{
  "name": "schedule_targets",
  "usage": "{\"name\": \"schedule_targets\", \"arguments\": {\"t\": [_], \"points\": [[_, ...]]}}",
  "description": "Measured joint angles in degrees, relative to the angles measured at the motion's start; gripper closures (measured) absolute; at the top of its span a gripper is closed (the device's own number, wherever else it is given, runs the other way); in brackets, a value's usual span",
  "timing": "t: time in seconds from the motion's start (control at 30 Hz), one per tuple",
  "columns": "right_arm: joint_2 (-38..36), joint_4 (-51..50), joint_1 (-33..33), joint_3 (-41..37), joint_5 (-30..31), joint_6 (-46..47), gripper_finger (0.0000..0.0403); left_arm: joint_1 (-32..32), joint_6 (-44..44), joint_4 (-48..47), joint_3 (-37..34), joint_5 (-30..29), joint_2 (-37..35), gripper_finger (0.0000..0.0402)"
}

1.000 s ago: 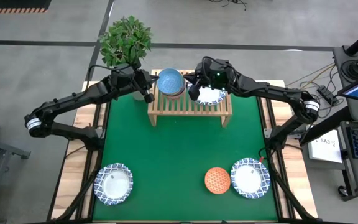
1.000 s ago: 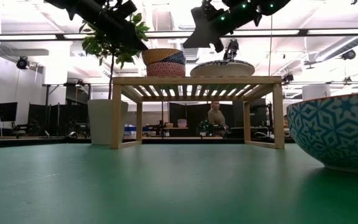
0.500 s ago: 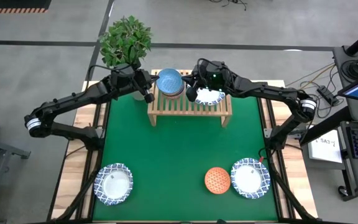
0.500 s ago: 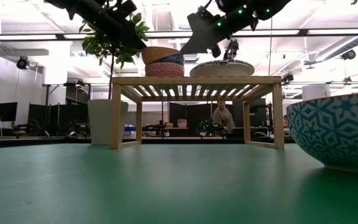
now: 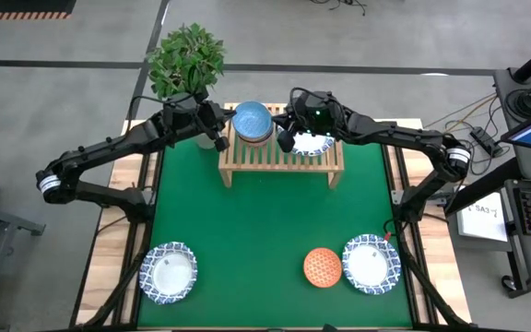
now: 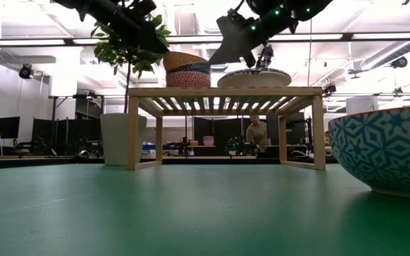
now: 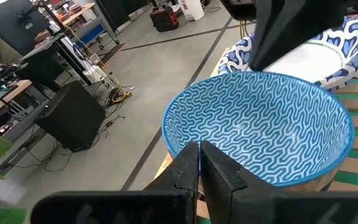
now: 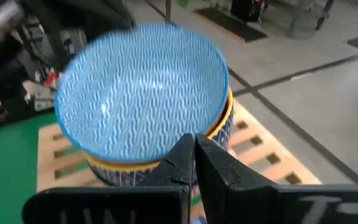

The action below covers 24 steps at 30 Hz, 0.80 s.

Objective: Place and stack bowls onto a shelf
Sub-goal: Stack the light blue bowl on top of the yellow bowl on the shelf

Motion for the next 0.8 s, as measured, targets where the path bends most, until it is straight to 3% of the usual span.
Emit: {"name": "schedule_targets", "arguments": {"t": [0.47,0.67,0.8], "points": [[0.0,-3.0,0.0,-0.3,0.0,0.0,0.0394,0.0,1.9,-6.0,5.9,0.0,0.0,0.0402],[-1.1,-2.4,0.0,-0.2,3.0,-0.1,0.0394,0.0,3.2,-5.9,5.9,5.3,0.2,0.0402],[-1.1,-2.5,0.0,0.1,3.1,-0.2,0.0394,0.0,3.2,-5.5,5.9,5.5,1.6,0.0402]]}}
